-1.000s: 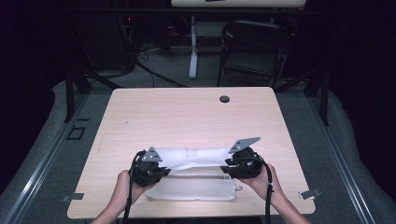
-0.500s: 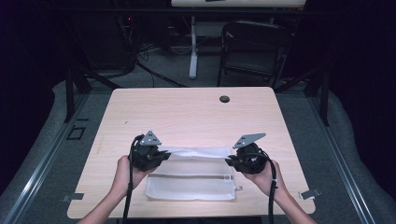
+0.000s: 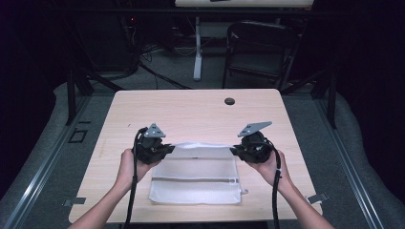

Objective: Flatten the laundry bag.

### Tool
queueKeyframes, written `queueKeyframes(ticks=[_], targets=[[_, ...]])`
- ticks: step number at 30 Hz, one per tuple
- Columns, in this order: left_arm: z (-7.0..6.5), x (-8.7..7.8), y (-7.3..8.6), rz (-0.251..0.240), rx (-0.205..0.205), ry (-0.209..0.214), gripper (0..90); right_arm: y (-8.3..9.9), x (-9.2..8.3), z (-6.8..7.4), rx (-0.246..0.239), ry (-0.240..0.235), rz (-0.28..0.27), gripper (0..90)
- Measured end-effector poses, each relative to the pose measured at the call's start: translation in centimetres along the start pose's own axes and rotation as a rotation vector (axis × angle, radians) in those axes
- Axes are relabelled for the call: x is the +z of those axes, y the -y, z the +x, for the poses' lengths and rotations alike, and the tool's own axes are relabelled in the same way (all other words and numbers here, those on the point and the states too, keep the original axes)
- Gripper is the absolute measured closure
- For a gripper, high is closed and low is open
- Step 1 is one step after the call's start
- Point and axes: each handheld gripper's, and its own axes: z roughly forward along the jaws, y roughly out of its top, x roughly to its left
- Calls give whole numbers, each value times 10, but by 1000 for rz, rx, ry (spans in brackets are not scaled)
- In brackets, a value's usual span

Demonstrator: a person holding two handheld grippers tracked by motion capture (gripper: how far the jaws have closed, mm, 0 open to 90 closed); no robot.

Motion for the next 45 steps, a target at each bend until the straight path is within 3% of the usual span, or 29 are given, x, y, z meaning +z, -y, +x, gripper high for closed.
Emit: queueKeyframes(ticks=[8, 15, 20, 23, 26, 29, 32, 36, 45], targets=[[7, 3, -10, 11, -27, -17, 888, 5, 0, -9, 40, 5, -10, 772], [14, 6, -20, 13, -57, -41, 888, 23, -16, -14, 75, 35, -17, 715], [22, 9, -25, 14, -78, -53, 888, 43, -20, -15, 107, 22, -19, 773], [25, 11, -28, 20, -78, -63, 888, 61, -7, -2, 84, -15, 21, 850], [28, 14, -32, 19, -83, -71, 888, 71, 12, 13, 20, -74, 102, 900], [31, 18, -35, 17, -85, -79, 887, 72, 33, 26, -41, -109, 163, 900], [34, 23, -39, 16, -88, -96, 887, 69, 51, 36, -69, -157, 210, 900], [40, 30, -43, 9, -96, -106, 887, 68, 76, 52, -130, -176, 290, 900], [50, 46, -50, 8, -100, -154, 887, 72, 83, 61, -176, -195, 325, 900]])
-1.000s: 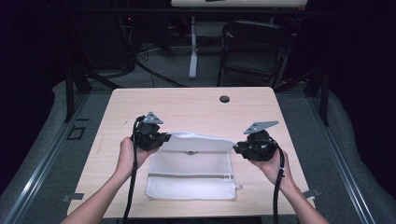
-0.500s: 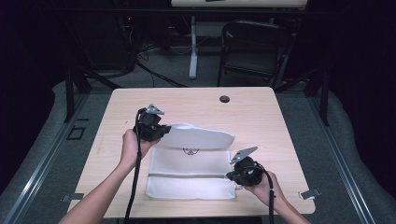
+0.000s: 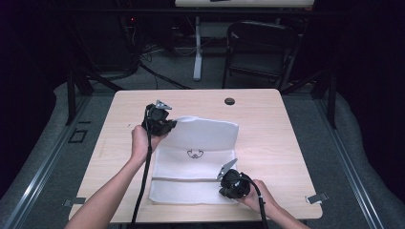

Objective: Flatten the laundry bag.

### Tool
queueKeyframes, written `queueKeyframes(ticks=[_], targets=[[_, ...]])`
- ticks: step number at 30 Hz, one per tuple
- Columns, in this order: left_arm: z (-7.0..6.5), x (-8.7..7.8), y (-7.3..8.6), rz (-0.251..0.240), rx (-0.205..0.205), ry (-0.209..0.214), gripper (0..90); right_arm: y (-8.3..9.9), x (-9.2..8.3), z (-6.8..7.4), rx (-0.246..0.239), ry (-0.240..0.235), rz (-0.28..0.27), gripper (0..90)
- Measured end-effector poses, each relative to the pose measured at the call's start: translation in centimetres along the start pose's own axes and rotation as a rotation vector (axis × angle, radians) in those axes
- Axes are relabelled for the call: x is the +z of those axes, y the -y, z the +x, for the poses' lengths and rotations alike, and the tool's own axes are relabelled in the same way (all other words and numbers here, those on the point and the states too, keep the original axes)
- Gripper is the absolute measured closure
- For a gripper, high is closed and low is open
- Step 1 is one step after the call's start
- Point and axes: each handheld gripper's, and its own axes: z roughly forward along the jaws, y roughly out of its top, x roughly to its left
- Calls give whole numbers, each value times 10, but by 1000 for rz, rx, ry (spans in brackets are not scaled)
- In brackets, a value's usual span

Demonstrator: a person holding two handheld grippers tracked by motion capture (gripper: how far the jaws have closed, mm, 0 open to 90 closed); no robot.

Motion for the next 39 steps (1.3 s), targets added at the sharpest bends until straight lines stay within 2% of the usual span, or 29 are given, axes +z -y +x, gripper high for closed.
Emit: queueKeyframes(ticks=[4, 8, 9, 11, 17, 18, 24, 29, 34, 36, 39], targets=[[2, 7, -3, 11, -8, -10, 886, 1, -1, 2, -7, -11, 8, 900], [6, 14, -3, 34, -8, -12, 886, 3, -1, 5, -19, -46, 9, 900], [7, 15, -3, 41, -12, -13, 886, 4, -2, 6, -33, -53, 22, 900], [10, 19, -2, 46, -21, -4, 886, 5, -2, 9, -37, -59, 14, 900], [17, 30, 1, 65, -44, -15, 886, 9, -4, 12, -69, -81, 38, 900], [18, 32, 2, 71, -52, -18, 885, 10, -4, 12, -58, -88, 29, 900], [25, 45, 5, 94, -79, -25, 883, 12, -5, 15, -88, -76, 32, 900], [26, 57, 7, 112, -86, -37, 881, 12, -4, 15, -78, -86, 27, 900], [26, 65, 7, 106, -88, -32, 860, 11, -7, 14, -93, -74, 23, 900], [26, 67, 7, 90, -93, -22, 839, 11, -8, 14, -81, -89, 15, 900], [26, 68, 6, 72, -96, -19, 781, 11, -7, 13, -88, -79, 29, 900]])
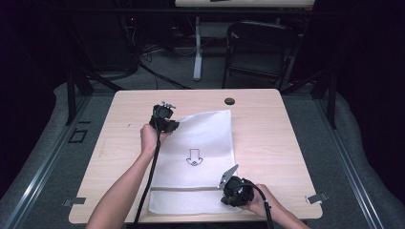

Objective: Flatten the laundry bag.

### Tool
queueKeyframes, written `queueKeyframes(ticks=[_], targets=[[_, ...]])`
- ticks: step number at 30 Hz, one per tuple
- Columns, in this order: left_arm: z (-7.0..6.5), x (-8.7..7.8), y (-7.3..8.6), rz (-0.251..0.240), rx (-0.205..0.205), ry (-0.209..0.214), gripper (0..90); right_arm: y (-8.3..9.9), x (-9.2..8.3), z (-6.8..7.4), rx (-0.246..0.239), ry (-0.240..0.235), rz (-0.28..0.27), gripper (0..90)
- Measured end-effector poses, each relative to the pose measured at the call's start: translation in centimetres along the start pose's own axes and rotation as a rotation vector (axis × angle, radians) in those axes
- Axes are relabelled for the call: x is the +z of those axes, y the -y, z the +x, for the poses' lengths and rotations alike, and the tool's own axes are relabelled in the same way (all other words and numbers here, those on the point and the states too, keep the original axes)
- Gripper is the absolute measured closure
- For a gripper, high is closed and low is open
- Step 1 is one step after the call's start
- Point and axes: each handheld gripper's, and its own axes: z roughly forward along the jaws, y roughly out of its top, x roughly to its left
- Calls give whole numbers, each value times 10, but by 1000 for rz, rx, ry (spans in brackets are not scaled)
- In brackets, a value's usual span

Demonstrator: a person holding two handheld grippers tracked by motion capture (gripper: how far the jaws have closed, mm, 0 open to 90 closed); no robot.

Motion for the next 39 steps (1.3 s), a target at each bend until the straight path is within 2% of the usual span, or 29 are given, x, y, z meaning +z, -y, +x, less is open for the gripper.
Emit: queueKeyframes(ticks=[2, 3, 5, 7, 11, 13, 14, 16, 18, 19, 22, 23, 27, 30, 31, 32, 33, 35, 39], targets=[[1, 0, -1, -6, -1, 1, 753, 0, 1, 0, 2, -9, 0, 900], [0, 0, -2, -15, -1, 3, 734, -1, 0, -1, -13, -5, 14, 900], [-1, -2, -3, -31, 0, 4, 690, -1, 0, -1, -4, -2, -2, 900], [-1, -5, -5, -51, -9, 17, 601, -1, -2, -1, 5, -6, -16, 900], [-2, -11, -9, -77, -5, -8, 366, 0, -7, -2, 11, 2, -35, 891], [-2, -15, -11, -89, -10, 27, 271, 0, -11, -4, 20, -3, -52, 872], [-3, -17, -12, -95, -14, 26, 237, 1, -13, -5, 23, -5, -53, 859], [-5, -21, -12, -102, -5, 53, 166, 2, -17, -7, 55, 0, -77, 775], [-10, -26, -12, -106, 5, 78, 155, 3, -21, -10, 67, 9, -83, 728], [-12, -28, -10, -117, 7, 94, 144, 4, -23, -12, 77, 6, -91, 657], [-22, -35, -5, -126, 31, 129, 130, 6, -29, -16, 114, 26, -101, 533], [-25, -38, -2, -125, 37, 148, 122, 7, -31, -18, 130, 30, -120, 485], [-40, -45, 14, -127, 78, 190, 119, 11, -37, -26, 163, 42, -157, 416], [-50, -48, 27, -131, 98, 211, 113, 13, -39, -31, 175, 61, -166, 441], [-54, -49, 32, -128, 107, 221, 110, 13, -39, -32, 183, 83, -173, 464], [-57, -49, 35, -127, 108, 228, 106, 14, -40, -34, 201, 86, -185, 480], [-60, -50, 39, -124, 119, 235, 104, 14, -42, -36, 191, 86, -183, 497], [-65, -51, 46, -122, 141, 241, 104, 14, -44, -39, 208, 109, -199, 557], [-74, -52, 59, -119, 166, 261, 113, 16, -48, -44, 221, 121, -223, 674]])
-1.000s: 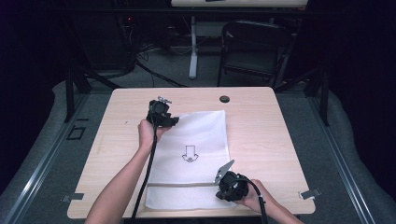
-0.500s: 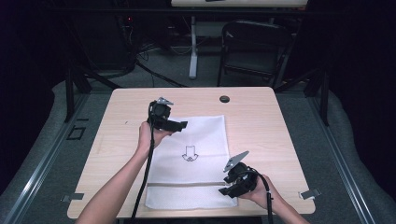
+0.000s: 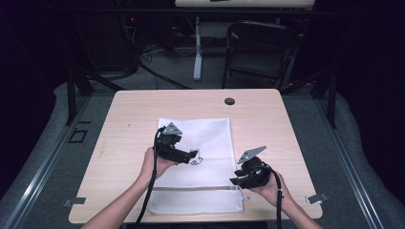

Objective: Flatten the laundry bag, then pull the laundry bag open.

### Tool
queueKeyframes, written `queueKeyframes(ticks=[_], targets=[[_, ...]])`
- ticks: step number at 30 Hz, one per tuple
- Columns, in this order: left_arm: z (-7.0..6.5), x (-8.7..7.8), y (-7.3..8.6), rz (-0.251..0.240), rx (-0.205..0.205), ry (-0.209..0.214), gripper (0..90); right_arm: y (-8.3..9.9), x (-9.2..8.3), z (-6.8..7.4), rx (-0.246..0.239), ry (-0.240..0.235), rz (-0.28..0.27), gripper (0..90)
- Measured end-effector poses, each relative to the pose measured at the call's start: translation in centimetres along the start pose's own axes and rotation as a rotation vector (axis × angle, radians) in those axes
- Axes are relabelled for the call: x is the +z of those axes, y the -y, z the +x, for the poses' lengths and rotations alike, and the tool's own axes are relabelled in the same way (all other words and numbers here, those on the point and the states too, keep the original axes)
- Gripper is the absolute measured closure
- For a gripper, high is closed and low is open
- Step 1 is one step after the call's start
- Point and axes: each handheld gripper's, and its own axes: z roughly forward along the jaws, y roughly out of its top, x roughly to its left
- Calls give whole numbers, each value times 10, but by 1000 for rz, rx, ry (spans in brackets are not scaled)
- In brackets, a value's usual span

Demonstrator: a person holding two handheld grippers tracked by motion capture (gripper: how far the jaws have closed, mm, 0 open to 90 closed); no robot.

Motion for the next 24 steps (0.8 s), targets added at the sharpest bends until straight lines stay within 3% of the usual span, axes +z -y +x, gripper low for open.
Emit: queueKeyframes(ticks=[3, 6, 15, 24], targets=[[-9, 2, 5, 8, 21, 15, 125, 0, -2, -3, 3, 20, -15, 815], [-18, 5, 9, 16, 48, 26, 149, 0, -1, -5, 6, 34, -12, 898], [-41, 16, 15, 34, 92, 68, 184, 0, 13, -12, 0, 47, 25, 900], [-71, 38, 20, 47, 150, 109, 216, 2, 30, -17, -6, 37, 78, 900]])
